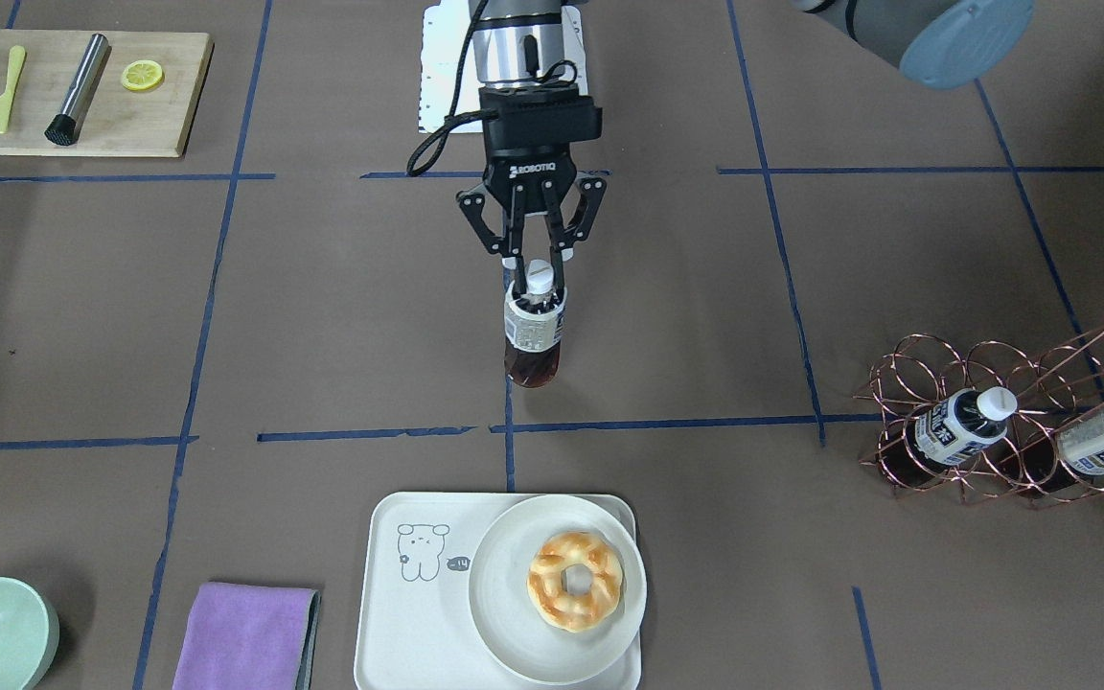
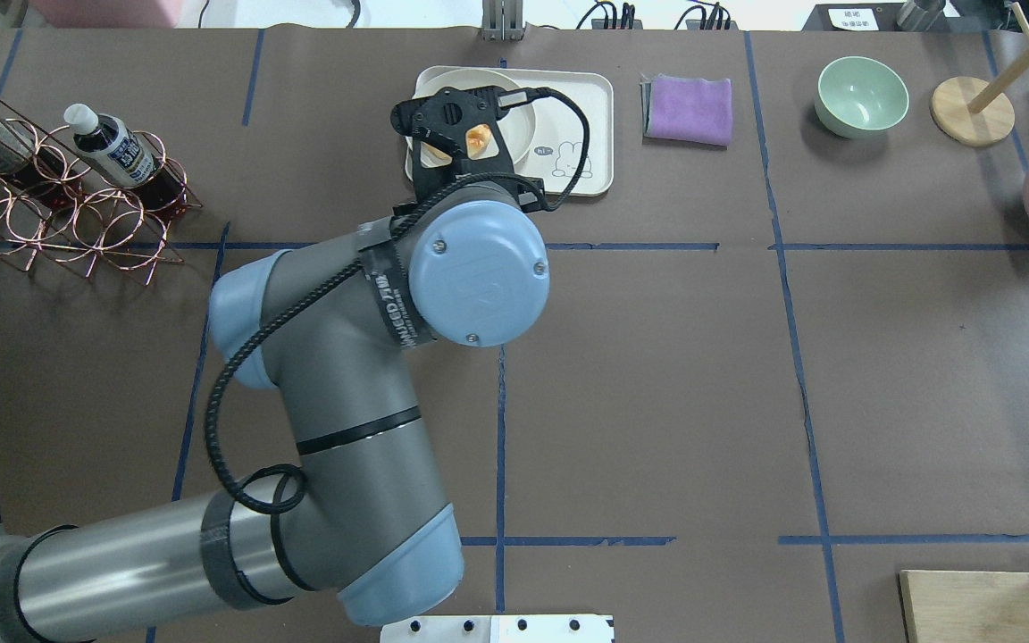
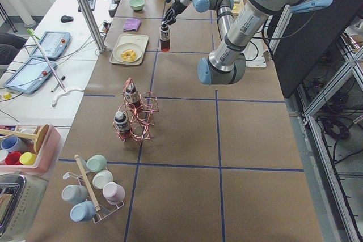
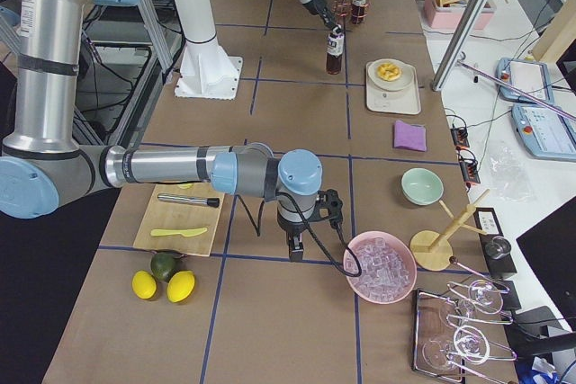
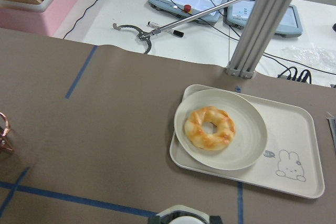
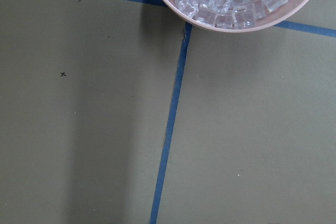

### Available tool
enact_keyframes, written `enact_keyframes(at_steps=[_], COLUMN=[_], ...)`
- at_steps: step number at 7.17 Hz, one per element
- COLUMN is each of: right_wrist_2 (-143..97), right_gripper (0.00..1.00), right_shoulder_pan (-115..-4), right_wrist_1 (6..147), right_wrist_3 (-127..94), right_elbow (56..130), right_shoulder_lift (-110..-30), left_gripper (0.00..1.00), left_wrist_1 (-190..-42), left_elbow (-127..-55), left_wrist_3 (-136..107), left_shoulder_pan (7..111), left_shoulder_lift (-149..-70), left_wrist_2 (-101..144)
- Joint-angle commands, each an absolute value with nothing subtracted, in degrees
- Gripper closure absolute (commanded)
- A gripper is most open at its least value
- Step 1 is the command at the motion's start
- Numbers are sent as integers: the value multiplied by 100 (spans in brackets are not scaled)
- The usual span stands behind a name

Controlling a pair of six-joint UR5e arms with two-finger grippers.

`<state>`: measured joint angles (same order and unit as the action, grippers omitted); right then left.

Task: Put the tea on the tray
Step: 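Carry the held tea bottle with the left gripper toward the tray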

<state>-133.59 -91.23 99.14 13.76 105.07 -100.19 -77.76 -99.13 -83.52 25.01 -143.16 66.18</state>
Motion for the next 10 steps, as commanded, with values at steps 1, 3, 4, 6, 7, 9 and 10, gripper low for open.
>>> enact_keyframes(at_steps=[1, 3, 4, 6, 7, 9, 10], right_wrist_2=[-13359, -13359, -13359, -13359, -13359, -13359, -13359], right_gripper=[0, 0, 0, 0, 0, 0, 0], right_shoulder_pan=[-9123, -9123, -9123, -9123, -9123, -9123, -9123], right_wrist_1=[9914, 9914, 9914, 9923, 9914, 9914, 9914], right_wrist_3=[1371, 1371, 1371, 1371, 1354, 1310, 1310], right_elbow=[10503, 10503, 10494, 10494, 10494, 10503, 10503], right_shoulder_lift=[-10020, -10011, -10011, -10011, -10002, -9984, -9976], left_gripper=[92, 78, 50, 13, 0, 0, 0], left_wrist_1=[-7805, -7822, -7831, -7831, -7822, -7735, -7743], left_elbow=[-9571, -9571, -9563, -9580, -9702, -10882, -11620], left_wrist_3=[-8385, -8367, -8367, -8332, -8315, -7704, -7464], left_shoulder_pan=[2374, 2285, 2276, 2268, 2276, 2329, 2355], left_shoulder_lift=[-14432, -14432, -14423, -14292, -14152, -13723, -13128], left_wrist_2=[6583, 6600, 6601, 6592, 6644, 7019, 7170])
